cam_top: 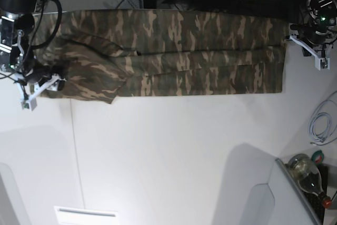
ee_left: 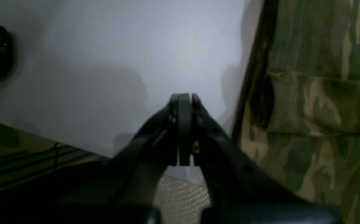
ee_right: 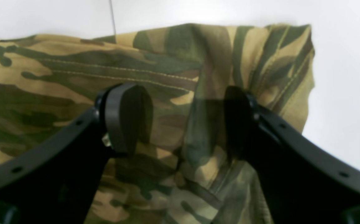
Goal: Layout the t-shirt on the table in an organized manner, then fold the t-shirt properly
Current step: 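Move the right gripper to the strip's end and grasp it, then grasp the strip's opposite end with the left gripper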
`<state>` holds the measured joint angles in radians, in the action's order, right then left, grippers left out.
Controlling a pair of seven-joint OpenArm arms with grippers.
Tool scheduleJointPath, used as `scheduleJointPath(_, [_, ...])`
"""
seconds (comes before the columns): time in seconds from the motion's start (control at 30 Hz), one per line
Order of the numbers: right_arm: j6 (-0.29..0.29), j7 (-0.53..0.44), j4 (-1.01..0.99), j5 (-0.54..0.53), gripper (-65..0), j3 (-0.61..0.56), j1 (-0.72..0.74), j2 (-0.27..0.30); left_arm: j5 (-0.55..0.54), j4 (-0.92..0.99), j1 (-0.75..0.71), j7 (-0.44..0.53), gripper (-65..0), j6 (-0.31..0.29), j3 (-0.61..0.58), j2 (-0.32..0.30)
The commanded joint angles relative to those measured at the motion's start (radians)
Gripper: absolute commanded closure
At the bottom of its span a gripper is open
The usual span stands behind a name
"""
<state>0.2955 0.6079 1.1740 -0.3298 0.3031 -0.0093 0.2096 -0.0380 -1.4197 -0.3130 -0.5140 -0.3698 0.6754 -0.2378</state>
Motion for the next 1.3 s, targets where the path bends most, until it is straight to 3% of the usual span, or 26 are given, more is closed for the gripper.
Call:
scheduleJointPath(0.0, [0.003, -0.016, 0.014, -0.007, -36.8, 0.003, 0.021, 0.012, -0.006, -0.014, 0.002, 0.015, 0.0, 0.005, 0.008, -0.019])
scheduleJointPath(0.13, [0.005, -0.013, 0.024, -0.007, -24.9, 0.003, 0.021, 0.011, -0.006, -0.013, 0.002, 0.015, 0.0, 0.005, 0.008, -0.019])
scheduleJointPath(0.43, [0.005, -0.013, 0.024, -0.007, -21.2, 0.003, 0.019, -0.008, -0.006, -0.013, 0.004, 0.015, 0.0, 0.005, 0.007, -0.019])
scheduleJointPath(0.57, [0.005, -0.012, 0.024, -0.007, -0.2, 0.003, 0.019, -0.008, -0.006, -0.013, 0.004, 0.015, 0.0, 0.005, 0.008, -0.021])
scheduleJointPath(0.9, [0.005, 0.027, 0.109, -0.007, -1.2, 0.003, -0.016, -0.009, -0.006, -0.013, 0.004, 0.015, 0.0, 0.005, 0.007, -0.021])
scheduleJointPath(1.27, [0.008, 0.237, 0.39, -0.01, -1.2, 0.009, -0.14, -0.074, -0.006, -0.013, 0.004, 0.015, 0.0, 0.005, 0.007, -0.021])
